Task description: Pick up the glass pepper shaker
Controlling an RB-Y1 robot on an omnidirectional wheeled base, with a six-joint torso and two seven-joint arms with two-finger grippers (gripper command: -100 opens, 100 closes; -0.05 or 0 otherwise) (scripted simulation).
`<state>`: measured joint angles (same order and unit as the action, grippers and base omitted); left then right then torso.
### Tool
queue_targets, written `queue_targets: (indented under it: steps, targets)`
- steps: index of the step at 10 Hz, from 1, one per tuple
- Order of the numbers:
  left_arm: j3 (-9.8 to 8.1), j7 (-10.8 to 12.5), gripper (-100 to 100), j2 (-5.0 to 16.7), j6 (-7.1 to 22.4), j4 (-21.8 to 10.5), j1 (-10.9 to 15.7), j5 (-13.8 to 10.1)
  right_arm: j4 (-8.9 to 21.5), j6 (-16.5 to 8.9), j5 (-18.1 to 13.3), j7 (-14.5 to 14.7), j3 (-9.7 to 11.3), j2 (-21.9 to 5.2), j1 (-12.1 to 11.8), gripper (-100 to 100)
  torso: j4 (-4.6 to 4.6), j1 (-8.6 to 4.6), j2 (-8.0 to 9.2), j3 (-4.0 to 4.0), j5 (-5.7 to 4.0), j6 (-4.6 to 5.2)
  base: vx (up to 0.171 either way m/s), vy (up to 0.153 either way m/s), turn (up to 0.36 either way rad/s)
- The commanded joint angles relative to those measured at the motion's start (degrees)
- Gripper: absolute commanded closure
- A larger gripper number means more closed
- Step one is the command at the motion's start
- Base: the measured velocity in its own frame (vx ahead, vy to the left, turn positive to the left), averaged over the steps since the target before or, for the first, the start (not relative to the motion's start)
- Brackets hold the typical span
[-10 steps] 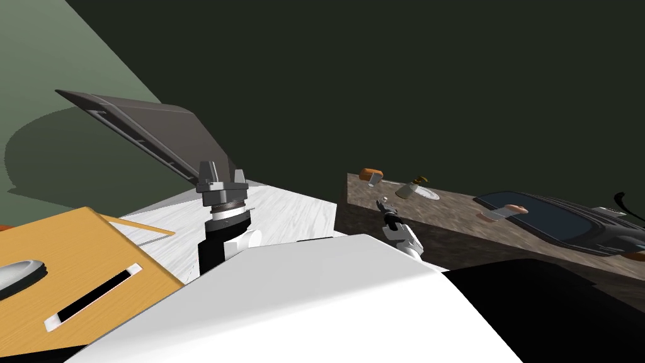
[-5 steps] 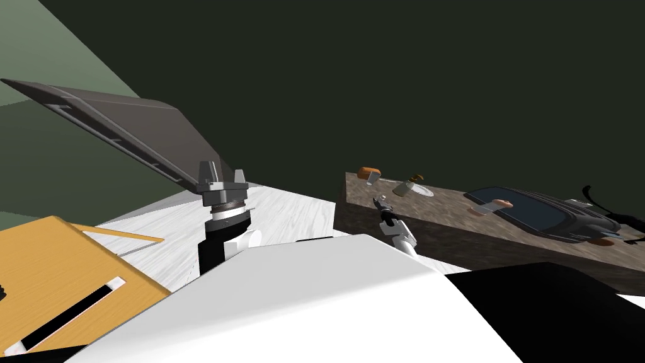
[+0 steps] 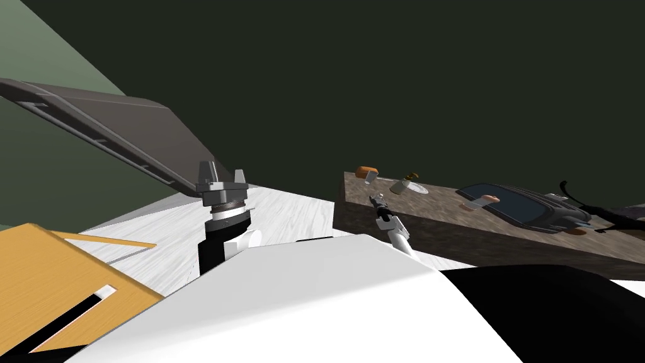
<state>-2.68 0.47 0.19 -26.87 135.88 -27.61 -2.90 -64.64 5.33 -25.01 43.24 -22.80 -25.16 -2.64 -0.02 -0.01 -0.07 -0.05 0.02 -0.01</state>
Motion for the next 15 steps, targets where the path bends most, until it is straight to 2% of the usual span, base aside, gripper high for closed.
queue_targets:
  steps: [1, 2, 4, 5, 6, 7, 8, 10, 11, 12, 14, 15]
  targets:
    - [0.00, 0.0, 0, 0.0, 0.0, 0.0, 0.0, 0.0, 2.9, 1.7, 1.8, 2.2, 1.2, -1.0, 2.9, -100, 0.00, 0.00, 0.00, 0.00, 0.00, 0.00, -0.008, 0.011, -0.151]
    - [0.00, 0.0, 0, 0.0, 0.0, 0.0, 0.0, 0.0, 3.2, 1.7, 1.8, 2.2, 1.2, -1.0, 3.8, -100, 0.00, 0.01, 0.01, 0.01, 0.01, 0.03, -0.010, 0.017, -0.088]
    - [0.00, 0.0, 0, 0.0, 0.0, 0.0, 0.0, 0.0, 5.9, 1.7, 1.8, 2.2, 1.2, -1.0, 4.1, -100, 0.00, 0.01, 0.00, 0.00, 0.00, -0.01, -0.004, 0.006, 0.016]
    - [0.00, 0.0, 0, 0.0, 0.0, 0.0, 0.0, 0.0, 7.9, 3.3, 3.6, 4.3, 2.4, -1.9, 6.8, -100, 0.00, -0.02, -0.01, 0.00, 0.00, 0.00, -0.014, 0.010, -0.151]
    - [0.00, 0.0, 0, 0.0, 0.0, 0.0, 0.0, 0.0, 10.3, 3.3, 3.6, 4.3, 2.4, -1.9, 7.9, -100, 0.00, 0.00, 0.01, 0.01, 0.00, 0.02, -0.012, 0.017, -0.090]
    - [0.00, 0.0, 0, 0.0, 0.0, 0.0, 0.0, 0.0, 10.7, 3.3, 3.6, 4.3, 2.4, -1.9, 7.9, -100, 0.00, 0.02, 0.02, 0.01, 0.01, 0.00, -0.003, 0.010, 0.003]
    - [0.00, 0.0, 0, 0.0, 0.0, 0.0, 0.0, 0.0, 13.1, 4.8, 5.3, 6.4, 3.6, -2.8, 10.6, -100, 0.00, 0.01, 0.00, 0.00, 0.00, 0.00, -0.010, 0.015, -0.158]
    - [0.00, 0.0, 0, 0.0, 0.0, 0.0, 0.0, 0.0, 15.5, 4.8, 5.3, 6.4, 3.6, -2.8, 11.6, -100, 0.01, 0.03, 0.02, 0.01, 0.01, 0.00, -0.009, 0.013, -0.034]
    - [0.00, 0.0, 0, 0.0, 0.0, 0.0, 0.0, 0.0, 17.5, 6.4, 7.1, 8.5, 4.7, -3.8, 14.0, -100, 0.00, 0.01, 0.01, 0.01, 0.00, -0.01, -0.014, 0.013, -0.149]
    - [0.00, 0.0, 0, 0.0, 0.0, 0.0, 0.0, 0.0, 18.5, 6.4, 7.1, 8.5, 4.7, -3.8, 15.3, -100, 0.01, 0.02, 0.03, 0.01, 0.01, 0.03, -0.014, 0.018, -0.085]
    - [0.00, 0.0, 0, 0.0, 0.0, 0.0, 0.0, 0.0, 20.3, 6.4, 7.1, 8.5, 4.7, -3.8, 15.3, -100, 0.00, 0.01, 0.00, 0.00, 0.00, -0.01, -0.002, 0.004, 0.016]
    - [0.00, 0.0, 0, 0.0, 0.0, 0.0, 0.0, 0.0, 22.3, 8.0, 8.9, 10.7, 5.9, -4.7, 17.9, -100, -0.01, -0.02, -0.01, -0.01, -0.01, 0.00, -0.007, 0.009, -0.173]
